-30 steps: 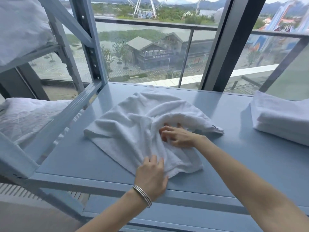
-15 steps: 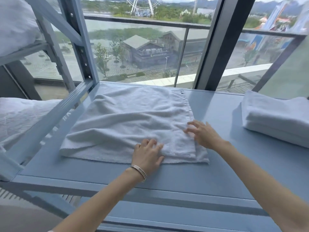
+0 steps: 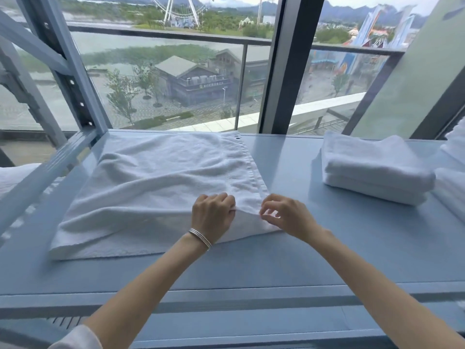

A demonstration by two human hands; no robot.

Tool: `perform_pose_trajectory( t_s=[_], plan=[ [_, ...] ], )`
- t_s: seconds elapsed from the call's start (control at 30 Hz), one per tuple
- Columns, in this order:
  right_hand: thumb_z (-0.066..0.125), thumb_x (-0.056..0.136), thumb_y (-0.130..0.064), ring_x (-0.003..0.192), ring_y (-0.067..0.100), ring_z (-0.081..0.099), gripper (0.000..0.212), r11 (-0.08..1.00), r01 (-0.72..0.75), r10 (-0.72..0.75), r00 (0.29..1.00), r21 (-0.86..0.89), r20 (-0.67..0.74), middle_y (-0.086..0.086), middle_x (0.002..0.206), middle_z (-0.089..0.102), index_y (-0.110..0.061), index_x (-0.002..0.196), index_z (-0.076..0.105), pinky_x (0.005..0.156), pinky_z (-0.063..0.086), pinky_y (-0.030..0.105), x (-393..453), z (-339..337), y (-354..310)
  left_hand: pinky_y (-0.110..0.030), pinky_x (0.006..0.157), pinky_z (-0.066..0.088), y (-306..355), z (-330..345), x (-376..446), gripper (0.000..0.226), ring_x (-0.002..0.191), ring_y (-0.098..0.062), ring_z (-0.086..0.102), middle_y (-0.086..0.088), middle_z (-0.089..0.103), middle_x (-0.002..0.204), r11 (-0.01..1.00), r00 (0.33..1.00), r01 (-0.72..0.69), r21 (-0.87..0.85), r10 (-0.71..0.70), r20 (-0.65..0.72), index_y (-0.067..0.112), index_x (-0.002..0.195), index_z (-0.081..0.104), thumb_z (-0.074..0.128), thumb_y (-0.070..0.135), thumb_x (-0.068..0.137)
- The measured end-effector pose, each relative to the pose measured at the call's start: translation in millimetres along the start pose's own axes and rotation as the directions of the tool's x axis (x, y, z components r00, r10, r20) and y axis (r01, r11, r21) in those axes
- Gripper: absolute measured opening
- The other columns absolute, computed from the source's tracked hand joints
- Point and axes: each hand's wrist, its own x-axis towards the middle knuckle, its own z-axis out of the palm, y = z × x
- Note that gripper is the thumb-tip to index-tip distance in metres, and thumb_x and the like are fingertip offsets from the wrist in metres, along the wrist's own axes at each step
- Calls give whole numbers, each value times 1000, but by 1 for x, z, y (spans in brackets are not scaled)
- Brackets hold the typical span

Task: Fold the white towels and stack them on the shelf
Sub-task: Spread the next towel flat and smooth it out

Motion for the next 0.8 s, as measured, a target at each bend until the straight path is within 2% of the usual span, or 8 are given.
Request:
perform_pose_trajectory(
  t_s=[0.1, 0.17, 0.23, 0.43, 0.5, 0.57, 0.7, 0.8],
  plan=[
    [63, 79, -19, 52, 9, 62, 4, 990, 63, -93, 965, -126, -247, -12, 81, 64, -21, 76, 62, 47, 48, 28, 3, -19, 1, -26, 54, 41, 10, -18, 16, 8, 53, -16, 57, 4, 56, 58, 998, 986, 7, -67, -17, -165, 20, 63, 56, 60, 22, 70],
    [54, 79, -19, 47, 14, 59, 6, 976, 95, -152, 941, -195, -302, -9, 77, 61, -18, 76, 59, 40, 42, 24, 2, -33, 7, -25, 53, 41, 19, -20, 20, 9, 53, -16, 55, 5, 55, 59, 996, 976, -31, -89, 11, -216, 20, 64, 57, 62, 22, 71],
    [46, 77, -20, 45, 17, 56, 14, 968, 87, -161, 936, -236, -314, -6, 73, 59, -16, 73, 59, 37, 39, 24, -7, -36, 16, -23, 50, 41, 28, -10, 13, 14, 52, -16, 54, 5, 54, 58, 993, 984, -92, -73, 79, -160, 20, 61, 57, 55, 24, 74],
    [49, 70, -16, 36, 22, 45, 11, 953, 135, -187, 967, -270, -174, -3, 60, 54, -14, 63, 56, 34, 29, 21, -39, 0, 29, -20, 40, 38, 32, 30, -21, 18, 57, -15, 57, 7, 54, 61, 987, 984, -152, -56, 157, 88, 22, 60, 57, 46, 27, 73],
    [54, 73, -18, 39, 18, 44, 9, 966, 129, -175, 964, -224, -199, -5, 64, 56, -16, 65, 58, 35, 32, 21, -39, -4, 31, -19, 41, 39, 26, 24, -21, 4, 58, -16, 58, 7, 56, 64, 984, 980, -165, -63, 171, 98, 22, 64, 60, 59, 23, 68],
    [64, 74, -17, 41, 17, 46, 11, 968, 122, -157, 976, -219, -152, -8, 65, 57, -20, 65, 60, 37, 34, 22, -39, -7, 33, -18, 42, 40, 19, 20, -22, 23, 59, -17, 58, 5, 57, 67, 979, 976, -190, -72, 197, 98, 21, 66, 62, 77, 13, 51],
    [70, 79, -23, 72, 12, 58, 5, 982, 63, -50, 996, -179, 76, -12, 79, 62, -25, 75, 68, 55, 35, 23, -32, -14, 36, -17, 42, 37, -1, 9, -35, 38, 60, -16, 57, 6, 56, 67, 987, 982, -160, -30, 162, 101, 21, 66, 62, 79, 5, 37],
    [65, 83, -24, 89, 13, 54, 5, 985, 89, -77, 993, -150, 85, -13, 93, 61, -25, 84, 71, 63, 36, 23, -24, -16, 30, -21, 44, 41, -29, 4, -53, 42, 66, -15, 50, 5, 56, 69, 993, 991, -110, -35, 112, 70, 21, 70, 61, 77, 0, 38]
  ],
)
